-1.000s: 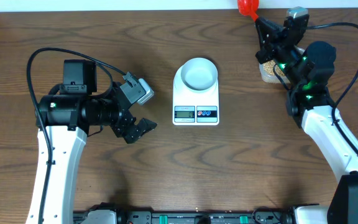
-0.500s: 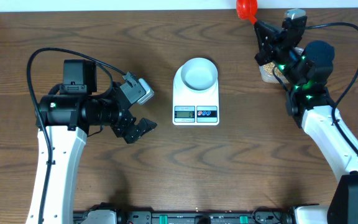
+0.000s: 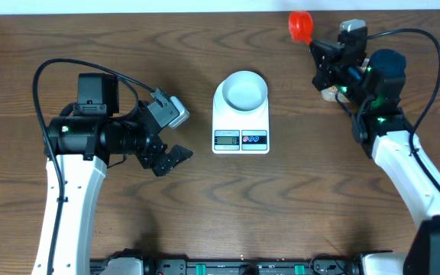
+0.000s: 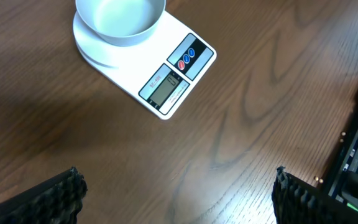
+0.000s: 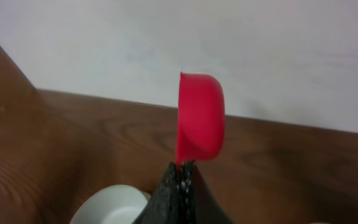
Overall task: Scoop item into bowl and weigh 50g on scale
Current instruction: 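Lower the red scoop into the soybean tub with the right gripper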
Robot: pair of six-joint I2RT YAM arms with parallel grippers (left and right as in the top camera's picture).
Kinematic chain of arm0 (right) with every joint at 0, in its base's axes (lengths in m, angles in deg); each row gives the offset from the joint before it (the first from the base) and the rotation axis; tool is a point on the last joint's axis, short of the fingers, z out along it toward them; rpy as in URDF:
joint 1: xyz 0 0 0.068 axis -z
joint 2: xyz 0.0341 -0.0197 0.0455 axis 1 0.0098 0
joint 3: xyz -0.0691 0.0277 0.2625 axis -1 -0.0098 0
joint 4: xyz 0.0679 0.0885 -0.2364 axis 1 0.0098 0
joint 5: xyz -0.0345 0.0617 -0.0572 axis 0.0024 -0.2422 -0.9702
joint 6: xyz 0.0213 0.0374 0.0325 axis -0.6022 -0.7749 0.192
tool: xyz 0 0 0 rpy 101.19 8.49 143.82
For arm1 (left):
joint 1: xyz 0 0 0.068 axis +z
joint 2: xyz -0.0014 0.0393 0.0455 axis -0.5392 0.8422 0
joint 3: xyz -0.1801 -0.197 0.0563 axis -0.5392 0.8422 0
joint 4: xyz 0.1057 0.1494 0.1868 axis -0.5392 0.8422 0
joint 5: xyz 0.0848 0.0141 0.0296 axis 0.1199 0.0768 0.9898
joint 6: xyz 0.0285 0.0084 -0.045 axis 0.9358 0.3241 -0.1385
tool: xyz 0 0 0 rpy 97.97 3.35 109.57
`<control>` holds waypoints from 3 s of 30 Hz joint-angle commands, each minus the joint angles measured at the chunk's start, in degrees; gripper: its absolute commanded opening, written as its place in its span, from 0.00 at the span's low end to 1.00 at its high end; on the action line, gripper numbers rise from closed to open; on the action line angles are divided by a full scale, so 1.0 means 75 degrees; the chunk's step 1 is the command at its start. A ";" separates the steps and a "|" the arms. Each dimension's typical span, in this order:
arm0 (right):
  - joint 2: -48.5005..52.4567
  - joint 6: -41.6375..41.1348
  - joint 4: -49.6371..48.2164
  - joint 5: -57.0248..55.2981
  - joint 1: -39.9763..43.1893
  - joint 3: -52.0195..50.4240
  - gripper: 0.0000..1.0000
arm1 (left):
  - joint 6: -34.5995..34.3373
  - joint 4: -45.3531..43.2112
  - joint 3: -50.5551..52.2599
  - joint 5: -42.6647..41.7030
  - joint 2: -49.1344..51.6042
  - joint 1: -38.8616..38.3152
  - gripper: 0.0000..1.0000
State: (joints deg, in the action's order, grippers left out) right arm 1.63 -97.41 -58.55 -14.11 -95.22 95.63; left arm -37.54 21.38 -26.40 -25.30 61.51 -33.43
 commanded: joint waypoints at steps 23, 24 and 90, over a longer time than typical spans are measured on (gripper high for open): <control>-0.1693 0.2092 0.6633 -0.3063 0.0079 0.2110 0.01 | -0.0032 0.0035 -0.0117 -0.0099 -0.0012 0.0032 0.98; -0.1661 0.2154 0.6814 -0.3139 0.0079 0.2177 0.01 | -0.0032 0.0035 -0.0117 -0.0099 -0.0012 0.0032 0.98; 0.1976 0.3713 0.5852 -0.5858 0.0058 0.2323 0.01 | -0.0032 0.0035 -0.0117 -0.0099 -0.0012 0.0032 0.98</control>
State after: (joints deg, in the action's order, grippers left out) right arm 15.84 -70.00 -14.23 -56.03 -94.89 111.76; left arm -37.54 21.47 -26.42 -25.30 61.51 -33.43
